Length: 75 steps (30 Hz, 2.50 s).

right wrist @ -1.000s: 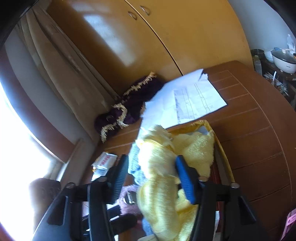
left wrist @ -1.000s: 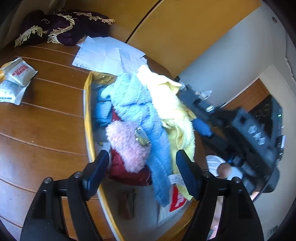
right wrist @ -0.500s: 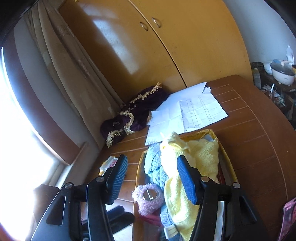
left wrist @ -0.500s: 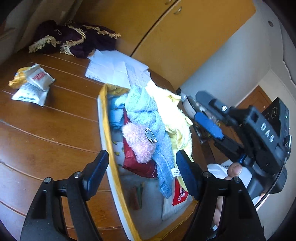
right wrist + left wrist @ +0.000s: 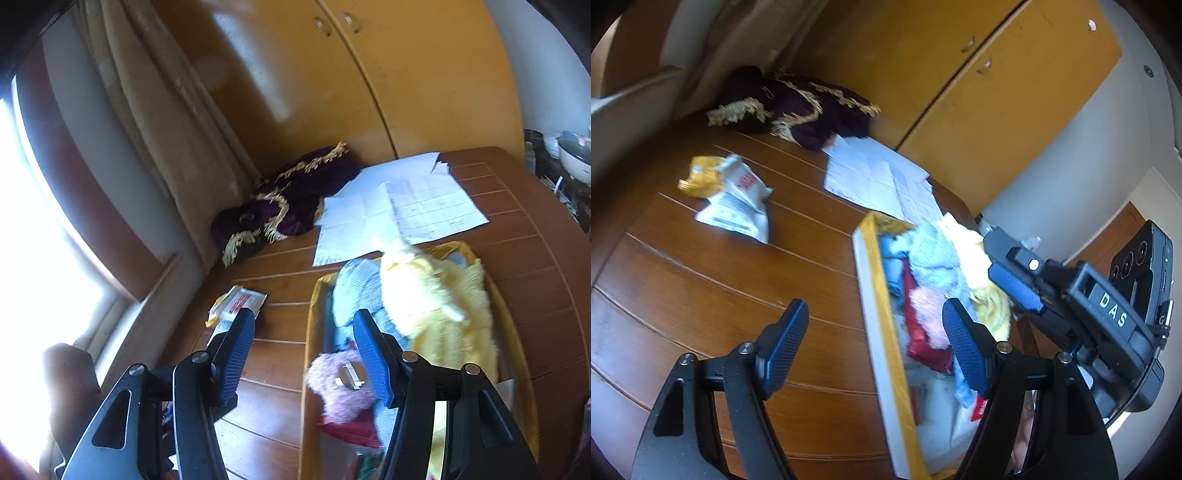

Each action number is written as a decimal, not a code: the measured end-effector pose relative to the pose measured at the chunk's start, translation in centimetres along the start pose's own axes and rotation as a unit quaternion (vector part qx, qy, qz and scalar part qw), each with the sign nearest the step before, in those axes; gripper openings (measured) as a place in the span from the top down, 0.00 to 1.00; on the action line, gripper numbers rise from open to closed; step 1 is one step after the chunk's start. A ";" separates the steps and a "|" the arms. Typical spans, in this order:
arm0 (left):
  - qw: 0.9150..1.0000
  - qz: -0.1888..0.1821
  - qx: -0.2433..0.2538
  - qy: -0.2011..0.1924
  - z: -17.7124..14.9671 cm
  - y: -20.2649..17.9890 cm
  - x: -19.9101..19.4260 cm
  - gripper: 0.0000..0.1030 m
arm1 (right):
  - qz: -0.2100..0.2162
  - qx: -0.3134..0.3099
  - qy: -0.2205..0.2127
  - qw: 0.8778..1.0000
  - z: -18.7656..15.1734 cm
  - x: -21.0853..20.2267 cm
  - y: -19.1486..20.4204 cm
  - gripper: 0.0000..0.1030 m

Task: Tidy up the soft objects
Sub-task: 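Move both open tools back over the remaining packs on the table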

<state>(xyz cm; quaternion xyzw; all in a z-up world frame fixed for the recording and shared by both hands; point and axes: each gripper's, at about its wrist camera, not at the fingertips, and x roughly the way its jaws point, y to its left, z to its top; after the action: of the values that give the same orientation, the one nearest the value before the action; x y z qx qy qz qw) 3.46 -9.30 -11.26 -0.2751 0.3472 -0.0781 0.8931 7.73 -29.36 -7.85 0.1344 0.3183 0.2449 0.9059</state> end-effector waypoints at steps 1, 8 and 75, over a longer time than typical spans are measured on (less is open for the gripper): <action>1.000 0.006 0.000 -0.004 0.0 0.3 -0.1 0.28 | 0.001 -0.004 0.004 1.000 -0.1 0.4 0.4 0.43; 0.999 0.041 -0.010 -0.026 0.4 3.0 -1.0 0.28 | 0.013 -0.031 0.040 0.999 -0.4 3.0 2.5 0.43; 0.987 0.108 -0.095 -0.067 2.9 14.5 -5.1 0.28 | -0.044 -0.034 0.199 0.978 -3.0 21.2 10.6 0.42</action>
<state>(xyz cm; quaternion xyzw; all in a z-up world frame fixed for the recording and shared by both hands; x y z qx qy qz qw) 0.81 5.78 -14.51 -0.3247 0.3202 0.0704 0.8872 16.31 -8.94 -16.73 0.0382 0.4892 0.2378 0.8382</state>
